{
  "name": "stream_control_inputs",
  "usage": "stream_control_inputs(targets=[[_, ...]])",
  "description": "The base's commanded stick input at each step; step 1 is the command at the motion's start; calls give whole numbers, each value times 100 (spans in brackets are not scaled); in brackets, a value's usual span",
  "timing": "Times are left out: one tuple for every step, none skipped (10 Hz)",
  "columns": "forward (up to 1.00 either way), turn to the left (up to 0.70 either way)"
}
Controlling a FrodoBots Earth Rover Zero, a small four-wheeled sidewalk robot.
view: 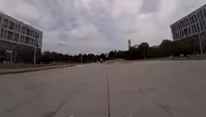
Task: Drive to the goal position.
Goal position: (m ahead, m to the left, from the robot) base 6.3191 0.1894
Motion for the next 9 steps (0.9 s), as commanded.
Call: stream_control_inputs(targets=[[85, 0], [85, 0], [85, 0], [85, 0], [85, 0], [85, 0], [85, 0], [85, 0], [85, 0]])
